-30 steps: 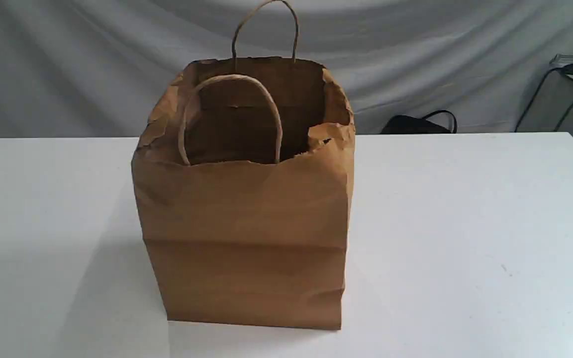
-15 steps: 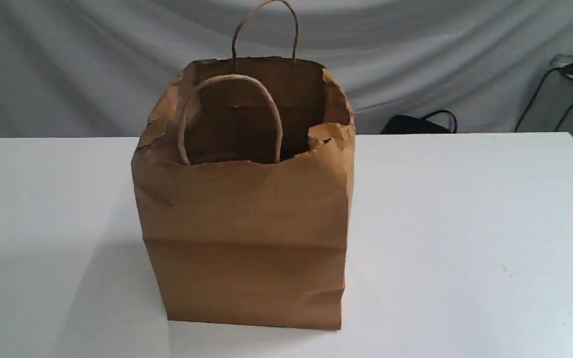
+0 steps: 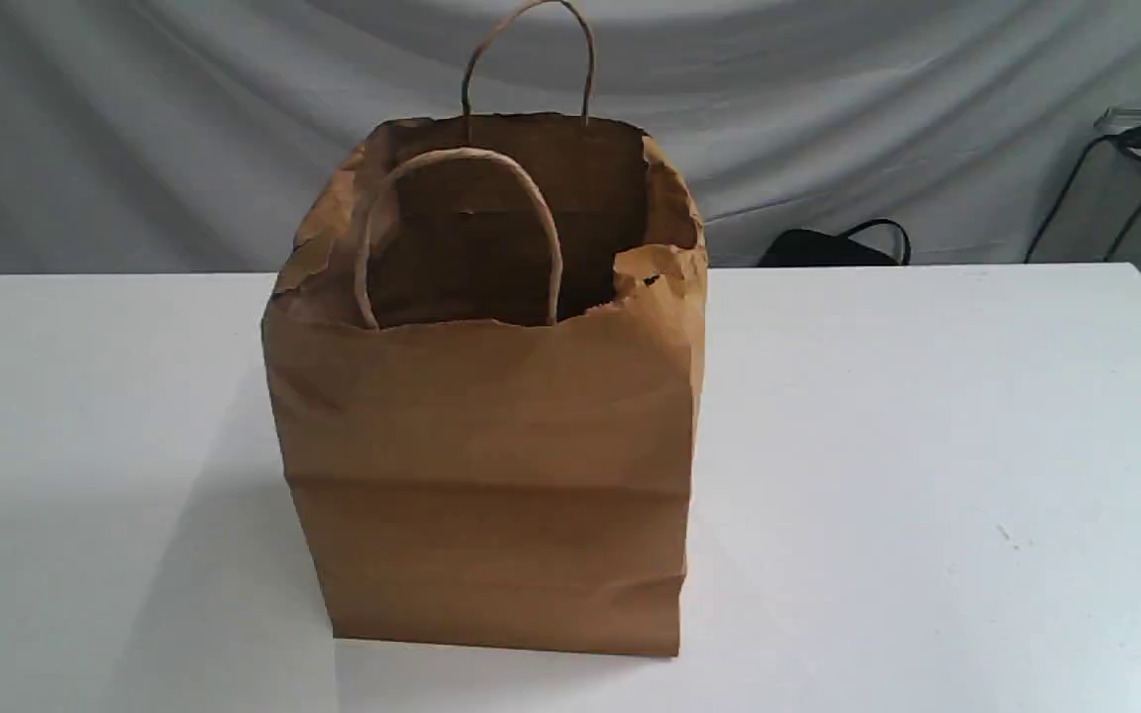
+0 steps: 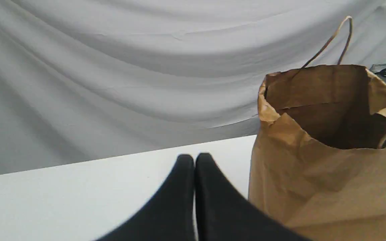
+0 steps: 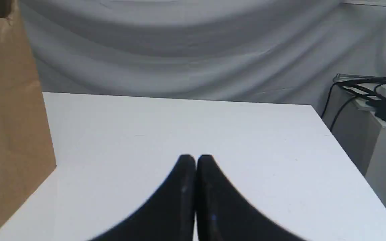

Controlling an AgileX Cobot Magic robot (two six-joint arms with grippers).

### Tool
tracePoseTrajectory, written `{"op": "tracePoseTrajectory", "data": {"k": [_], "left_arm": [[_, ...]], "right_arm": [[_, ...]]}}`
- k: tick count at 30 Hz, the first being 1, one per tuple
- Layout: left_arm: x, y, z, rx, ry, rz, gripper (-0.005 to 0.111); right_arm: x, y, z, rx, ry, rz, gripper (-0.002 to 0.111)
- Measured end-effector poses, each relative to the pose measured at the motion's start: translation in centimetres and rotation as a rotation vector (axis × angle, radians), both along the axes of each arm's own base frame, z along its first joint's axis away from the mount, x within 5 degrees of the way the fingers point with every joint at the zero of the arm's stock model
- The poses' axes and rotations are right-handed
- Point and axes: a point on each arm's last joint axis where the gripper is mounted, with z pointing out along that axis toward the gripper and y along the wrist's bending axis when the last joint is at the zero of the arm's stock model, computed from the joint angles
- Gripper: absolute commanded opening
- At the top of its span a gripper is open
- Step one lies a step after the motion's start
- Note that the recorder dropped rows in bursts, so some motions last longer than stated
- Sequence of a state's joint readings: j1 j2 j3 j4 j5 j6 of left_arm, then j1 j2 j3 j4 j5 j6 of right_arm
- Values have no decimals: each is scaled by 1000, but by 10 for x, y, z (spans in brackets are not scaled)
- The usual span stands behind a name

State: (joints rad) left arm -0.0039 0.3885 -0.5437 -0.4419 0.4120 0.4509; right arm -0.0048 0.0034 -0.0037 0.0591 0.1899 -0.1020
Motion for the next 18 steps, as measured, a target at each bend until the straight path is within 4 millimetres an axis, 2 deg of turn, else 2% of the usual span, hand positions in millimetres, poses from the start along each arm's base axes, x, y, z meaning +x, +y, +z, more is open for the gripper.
{"op": "tracePoseTrajectory", "data": {"k": [3,10,18], "left_arm": [[0,3,-11,-4,-37,34,0],[-20,10,-50,9,-195,111,0],[-28,11,-92,59,-191,120,0]], "right_arm": [[0,0,0,0,0,0,0],[0,0,0,0,2,0,0],[0,0,0,0,2,0,0]]}}
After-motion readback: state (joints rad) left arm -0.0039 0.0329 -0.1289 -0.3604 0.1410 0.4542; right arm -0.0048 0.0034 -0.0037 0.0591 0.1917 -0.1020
